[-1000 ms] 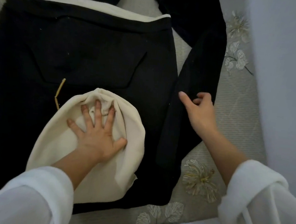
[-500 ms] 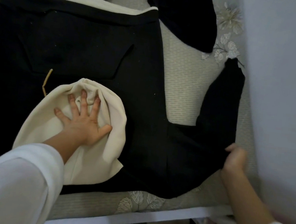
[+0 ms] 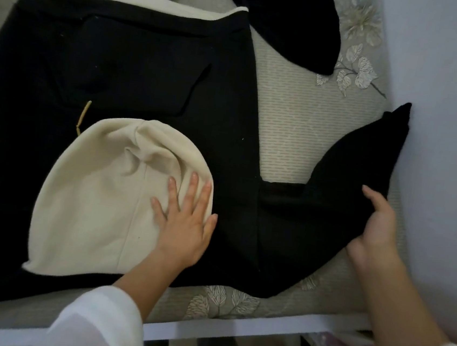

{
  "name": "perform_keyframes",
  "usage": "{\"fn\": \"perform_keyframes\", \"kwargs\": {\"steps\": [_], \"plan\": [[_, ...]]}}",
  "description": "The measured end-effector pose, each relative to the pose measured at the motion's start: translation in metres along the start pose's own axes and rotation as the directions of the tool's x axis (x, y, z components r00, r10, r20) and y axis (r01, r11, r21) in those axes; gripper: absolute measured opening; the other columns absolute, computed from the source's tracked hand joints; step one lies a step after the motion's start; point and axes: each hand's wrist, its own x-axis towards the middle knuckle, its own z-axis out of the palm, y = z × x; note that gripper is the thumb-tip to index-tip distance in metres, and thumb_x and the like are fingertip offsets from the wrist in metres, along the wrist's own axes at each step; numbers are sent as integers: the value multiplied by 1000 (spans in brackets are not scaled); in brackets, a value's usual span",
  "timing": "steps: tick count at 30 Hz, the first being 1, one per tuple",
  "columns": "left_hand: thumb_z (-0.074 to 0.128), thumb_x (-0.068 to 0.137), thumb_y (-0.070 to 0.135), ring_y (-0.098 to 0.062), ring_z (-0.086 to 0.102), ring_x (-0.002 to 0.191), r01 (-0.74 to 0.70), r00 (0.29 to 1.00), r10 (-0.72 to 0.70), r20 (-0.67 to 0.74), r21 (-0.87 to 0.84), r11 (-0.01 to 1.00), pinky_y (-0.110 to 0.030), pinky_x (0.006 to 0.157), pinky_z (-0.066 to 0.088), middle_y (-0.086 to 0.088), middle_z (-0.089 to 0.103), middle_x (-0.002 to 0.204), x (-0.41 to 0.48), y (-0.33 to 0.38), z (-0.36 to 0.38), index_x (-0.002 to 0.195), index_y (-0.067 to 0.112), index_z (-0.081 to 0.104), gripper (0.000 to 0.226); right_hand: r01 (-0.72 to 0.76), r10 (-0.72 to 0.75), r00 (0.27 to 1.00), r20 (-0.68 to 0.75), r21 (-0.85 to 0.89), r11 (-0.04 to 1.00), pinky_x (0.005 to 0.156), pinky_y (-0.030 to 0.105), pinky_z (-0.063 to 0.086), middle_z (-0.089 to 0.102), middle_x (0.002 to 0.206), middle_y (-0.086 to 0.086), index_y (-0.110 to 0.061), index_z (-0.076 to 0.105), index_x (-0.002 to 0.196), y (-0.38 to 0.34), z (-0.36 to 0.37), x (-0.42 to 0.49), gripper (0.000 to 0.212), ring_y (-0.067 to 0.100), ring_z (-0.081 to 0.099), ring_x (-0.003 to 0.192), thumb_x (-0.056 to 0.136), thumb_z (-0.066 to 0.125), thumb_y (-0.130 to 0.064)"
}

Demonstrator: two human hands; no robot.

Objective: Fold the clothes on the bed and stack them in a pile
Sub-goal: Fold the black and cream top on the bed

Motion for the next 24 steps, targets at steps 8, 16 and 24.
{"fn": "perform_keyframes", "kwargs": {"steps": [8, 16, 24], "plan": [[21, 101, 48, -5, -21, 140, 44, 984, 58, 166, -555, 831, -46, 113, -14, 38, -2, 147, -1, -14, -47, 135, 51, 40, 40, 581, -627, 773, -97, -288, 761, 106, 34, 41, 59, 128, 10, -5, 57, 125, -6, 141, -38, 36, 20, 54, 121, 93, 55, -21], [25, 101, 43, -17, 65, 104, 244, 918, -260, 299, -944, -223, -34, 91, 44, -4, 71, 112, -24, -86, -121, 112, 21, 64, 46, 860, 94, 488, 868, -460, -220, 113, 59, 10, 25, 157, -1, -29, 61, 117, 101, 253, -57, 36, 26, 19, 144, 95, 43, -51], [52, 92, 18, -10, 68, 84, -20, 775, -595, -211, -950, 312, -23, 73, 53, 4, 72, 90, -17, -129, -151, 98, 19, 69, 19, 849, 9, 421, 907, -391, -355, 115, 45, -5, 9, 161, -4, -34, 23, 148, 142, 215, -28, 60, 15, -4, 148, 94, 49, -43]]}}
